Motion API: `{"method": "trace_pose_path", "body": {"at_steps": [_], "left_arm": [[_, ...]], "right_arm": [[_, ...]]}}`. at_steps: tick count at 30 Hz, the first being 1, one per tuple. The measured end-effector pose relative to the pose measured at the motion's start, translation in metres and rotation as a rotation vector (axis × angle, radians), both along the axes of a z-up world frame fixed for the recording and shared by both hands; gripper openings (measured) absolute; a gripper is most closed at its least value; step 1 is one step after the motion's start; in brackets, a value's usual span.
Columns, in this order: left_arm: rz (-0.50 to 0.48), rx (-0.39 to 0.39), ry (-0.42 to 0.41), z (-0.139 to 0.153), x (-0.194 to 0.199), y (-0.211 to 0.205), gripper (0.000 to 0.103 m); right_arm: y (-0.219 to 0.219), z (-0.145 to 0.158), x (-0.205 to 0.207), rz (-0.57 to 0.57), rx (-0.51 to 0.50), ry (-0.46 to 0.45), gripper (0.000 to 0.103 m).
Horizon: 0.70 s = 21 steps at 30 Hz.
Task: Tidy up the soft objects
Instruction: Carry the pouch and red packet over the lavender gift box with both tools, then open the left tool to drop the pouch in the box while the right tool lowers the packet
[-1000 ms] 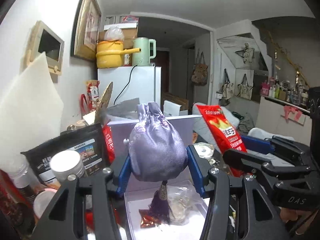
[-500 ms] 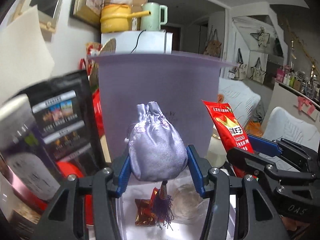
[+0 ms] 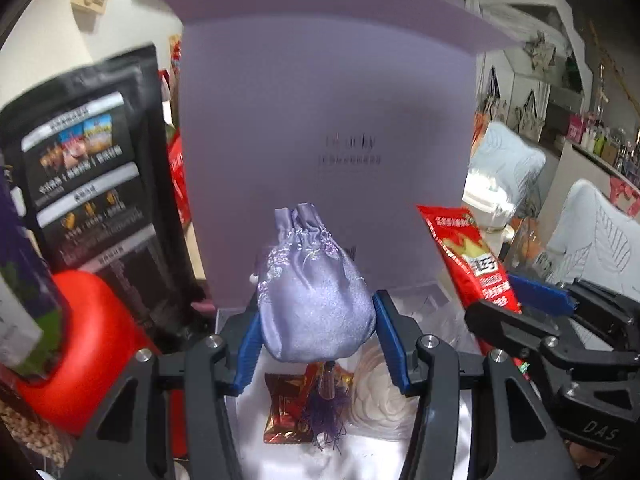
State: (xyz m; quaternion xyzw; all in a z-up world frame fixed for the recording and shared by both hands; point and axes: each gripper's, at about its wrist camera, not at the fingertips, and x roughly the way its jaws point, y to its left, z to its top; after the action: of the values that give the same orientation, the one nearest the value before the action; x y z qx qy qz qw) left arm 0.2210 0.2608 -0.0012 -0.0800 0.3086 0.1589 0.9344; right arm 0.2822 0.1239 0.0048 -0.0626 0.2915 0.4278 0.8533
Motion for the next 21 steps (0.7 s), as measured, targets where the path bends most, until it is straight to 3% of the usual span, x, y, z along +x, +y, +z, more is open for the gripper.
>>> {"method": "trace_pose_path", "body": {"at_steps": [21], "left_arm": [[0.042, -0.068, 0.250, -0.063, 0.030, 0.014, 0.052]], "right_arm": [[0.018, -0.030, 0.007, 0.009, -0.093, 0.062, 0.046]]}}
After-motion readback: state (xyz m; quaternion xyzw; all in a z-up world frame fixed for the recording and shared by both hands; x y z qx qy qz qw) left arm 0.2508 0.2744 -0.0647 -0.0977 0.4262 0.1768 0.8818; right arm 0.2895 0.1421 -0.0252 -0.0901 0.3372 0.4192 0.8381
